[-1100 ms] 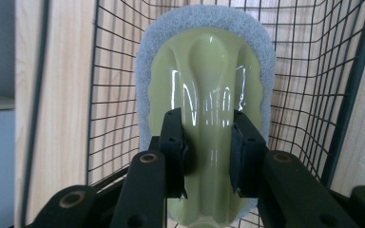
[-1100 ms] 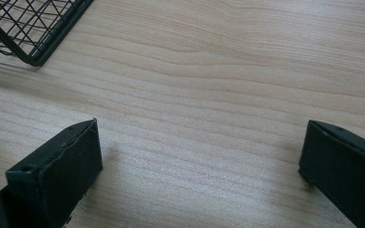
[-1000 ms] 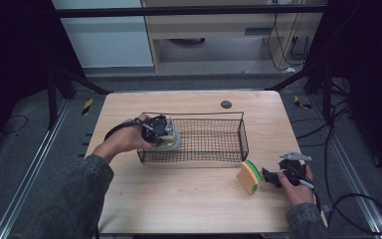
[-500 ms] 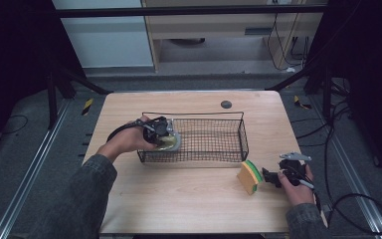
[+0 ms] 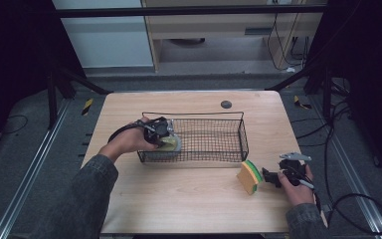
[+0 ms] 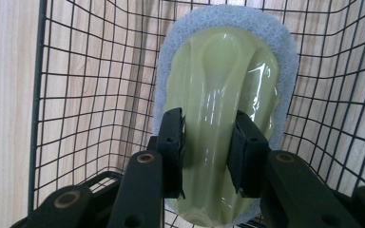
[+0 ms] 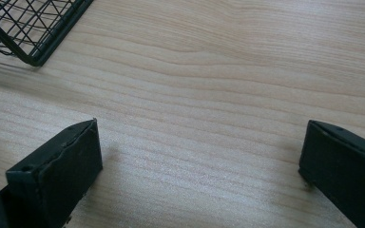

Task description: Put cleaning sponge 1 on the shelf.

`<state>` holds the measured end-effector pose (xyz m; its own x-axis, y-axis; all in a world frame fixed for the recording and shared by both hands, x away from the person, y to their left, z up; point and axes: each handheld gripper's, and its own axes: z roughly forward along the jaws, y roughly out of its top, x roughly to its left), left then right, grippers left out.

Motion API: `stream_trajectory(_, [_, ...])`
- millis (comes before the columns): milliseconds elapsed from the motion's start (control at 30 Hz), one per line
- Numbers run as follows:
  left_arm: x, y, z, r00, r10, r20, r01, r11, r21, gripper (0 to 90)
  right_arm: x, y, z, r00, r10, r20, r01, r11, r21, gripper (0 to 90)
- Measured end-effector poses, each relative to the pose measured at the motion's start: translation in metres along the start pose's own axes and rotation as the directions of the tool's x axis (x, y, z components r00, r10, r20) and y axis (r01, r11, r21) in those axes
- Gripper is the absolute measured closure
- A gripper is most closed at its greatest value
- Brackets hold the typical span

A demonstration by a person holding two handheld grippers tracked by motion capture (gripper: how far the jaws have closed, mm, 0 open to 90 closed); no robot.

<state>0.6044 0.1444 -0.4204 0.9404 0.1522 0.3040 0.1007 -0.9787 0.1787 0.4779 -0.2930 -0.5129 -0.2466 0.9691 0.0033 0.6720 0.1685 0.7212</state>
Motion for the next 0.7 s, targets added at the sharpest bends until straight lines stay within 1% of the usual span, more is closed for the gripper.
stream_trajectory(233, [-0.002, 0.0, -0.002, 1.0, -0.002, -0.005, 0.002, 1.0, -0.006, 66.5, 0.0, 0.0, 0.0, 1.0, -0.002, 0.0, 0.002, 1.0, -0.002, 0.6])
stream_trajectory(300, [-0.002, 0.0, -0.007, 0.9999, -0.012, -0.002, 0.012, 0.9994, -0.032, 65.8, 0.0, 0.0, 0.0, 1.0, -0.003, 0.0, 0.003, 1.0, -0.002, 0.6])
stream_trajectory(367, [-0.002, 0.0, -0.011, 0.9998, -0.017, -0.005, 0.017, 0.999, -0.041, 65.5, 0.0, 0.0, 0.0, 1.0, -0.003, 0.0, 0.003, 1.0, -0.002, 0.6])
stream_trajectory(400, [-0.002, 0.0, -0.013, 0.9999, -0.009, -0.012, 0.009, 0.9988, -0.047, 65.3, 0.0, 0.0, 0.0, 1.0, -0.003, 0.0, 0.003, 1.0, -0.002, 0.6])
stream_trajectory(433, [-0.003, -0.001, -0.014, 0.9997, -0.022, -0.009, 0.021, 0.9983, -0.054, 65.2, 0.0, 0.0, 0.0, 1.0, -0.002, 0.0, 0.002, 1.0, -0.002, 0.6])
stream_trajectory(500, [-0.004, -0.001, -0.017, 0.9997, -0.02, -0.016, 0.019, 0.9982, -0.057, 65.1, 0.0, 0.0, 0.0, 1.0, -0.003, 0.0, 0.003, 1.0, -0.002, 0.6])
stream_trajectory(567, [-0.005, 0.0, -0.022, 0.9994, -0.018, -0.028, 0.016, 0.9974, -0.07, 64.8, 0.0, 0.0, 0.0, 1.0, -0.003, 0.0, 0.003, 1.0, -0.002, 0.6])
stream_trajectory(600, [-0.005, 0.0, -0.024, 0.9994, -0.012, -0.033, 0.009, 0.9973, -0.073, 64.6, 0.0, 0.0, 0.0, 1.0, -0.001, -0.001, 0.001, 1.0, -0.003, 0.6])
stream_trajectory(667, [-0.006, 0.001, -0.026, 0.999, -0.02, -0.039, 0.017, 0.9966, -0.081, 64.2, 0.0, 0.0, 0.0, 1.0, -0.001, 0.0, 0.001, 1.0, -0.003, 0.6])
stream_trajectory(700, [-0.006, 0.001, -0.027, 0.9988, -0.014, -0.046, 0.01, 0.9965, -0.083, 64.0, 0.0, 0.0, 0.0, 1.0, -0.001, 0.0, 0.001, 1.0, -0.002, 0.6])
